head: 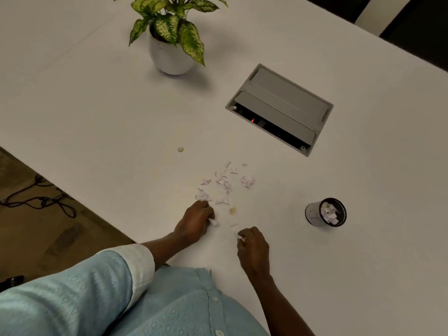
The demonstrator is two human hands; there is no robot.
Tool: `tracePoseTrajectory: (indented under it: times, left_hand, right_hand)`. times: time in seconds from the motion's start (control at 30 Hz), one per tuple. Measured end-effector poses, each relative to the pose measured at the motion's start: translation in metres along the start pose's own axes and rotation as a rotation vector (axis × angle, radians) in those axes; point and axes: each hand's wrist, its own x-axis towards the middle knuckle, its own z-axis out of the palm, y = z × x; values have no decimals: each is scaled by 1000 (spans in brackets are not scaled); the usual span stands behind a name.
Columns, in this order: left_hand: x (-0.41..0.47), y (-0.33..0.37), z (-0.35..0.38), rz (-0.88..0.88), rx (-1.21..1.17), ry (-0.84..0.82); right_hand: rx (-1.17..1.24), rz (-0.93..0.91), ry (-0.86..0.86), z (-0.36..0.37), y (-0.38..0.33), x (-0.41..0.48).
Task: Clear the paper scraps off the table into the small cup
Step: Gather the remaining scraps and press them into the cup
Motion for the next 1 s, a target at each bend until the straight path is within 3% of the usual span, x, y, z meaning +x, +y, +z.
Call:
tracePoseTrajectory:
  times: [0.2,0.47,0.77,1.0]
  left_hand:
    - [49,74,17,64,-135,10]
    - [115,194,42,206,-195,-43]
    - [168,283,68,361,59,-231]
    - [187,303,74,436,66,-305]
  right_hand:
    - [179,294,299,-61,38,8]
    - [219,443,596,-144,84,41]
    - [139,490,537,-188,118,68]
    - [156,490,491,-198,129,78]
